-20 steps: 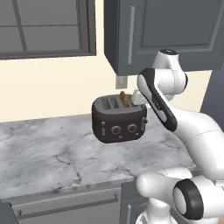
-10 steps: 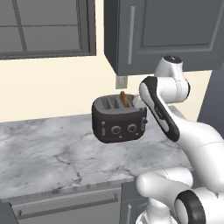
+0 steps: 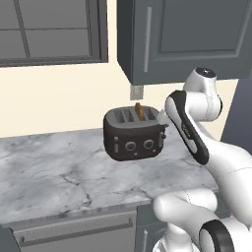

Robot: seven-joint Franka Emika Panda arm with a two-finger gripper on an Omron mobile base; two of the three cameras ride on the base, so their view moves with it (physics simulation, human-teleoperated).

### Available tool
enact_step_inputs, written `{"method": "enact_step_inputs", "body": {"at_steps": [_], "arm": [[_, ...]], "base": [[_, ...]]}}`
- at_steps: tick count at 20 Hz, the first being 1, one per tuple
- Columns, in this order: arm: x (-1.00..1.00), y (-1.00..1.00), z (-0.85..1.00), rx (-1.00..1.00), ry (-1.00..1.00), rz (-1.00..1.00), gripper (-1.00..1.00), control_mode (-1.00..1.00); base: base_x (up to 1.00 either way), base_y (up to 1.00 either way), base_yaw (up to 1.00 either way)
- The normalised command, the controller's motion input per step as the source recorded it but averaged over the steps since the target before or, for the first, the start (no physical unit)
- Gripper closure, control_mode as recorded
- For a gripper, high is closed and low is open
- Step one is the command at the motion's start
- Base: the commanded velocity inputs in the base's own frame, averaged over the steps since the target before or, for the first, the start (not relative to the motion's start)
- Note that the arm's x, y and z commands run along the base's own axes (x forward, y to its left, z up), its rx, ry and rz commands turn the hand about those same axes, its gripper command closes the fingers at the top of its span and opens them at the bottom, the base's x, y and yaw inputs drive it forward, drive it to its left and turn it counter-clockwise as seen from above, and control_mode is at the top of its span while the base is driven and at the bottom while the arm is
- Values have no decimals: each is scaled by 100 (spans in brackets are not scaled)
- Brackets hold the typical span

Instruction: Start the toaster. Once the lever pops up, take the bread to the plate on the dining counter.

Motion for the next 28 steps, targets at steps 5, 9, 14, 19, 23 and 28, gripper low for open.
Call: {"method": "enact_step_inputs", "body": {"at_steps": [5, 9, 14, 19, 23, 28], "arm": [[0, -18, -18, 0, 0, 1, -100, -100], [0, -2, -30, 0, 0, 0, -100, -100], [1, 0, -32, 0, 0, 0, -100, -100], [2, 0, -30, 0, 0, 0, -100, -100], [8, 0, -37, 0, 0, 0, -100, -100], [19, 0, -26, 0, 0, 0, -100, -100]], "base": [[0, 0, 0], [0, 0, 0], [0, 0, 0], [0, 0, 0], [0, 0, 0], [0, 0, 0]]}}
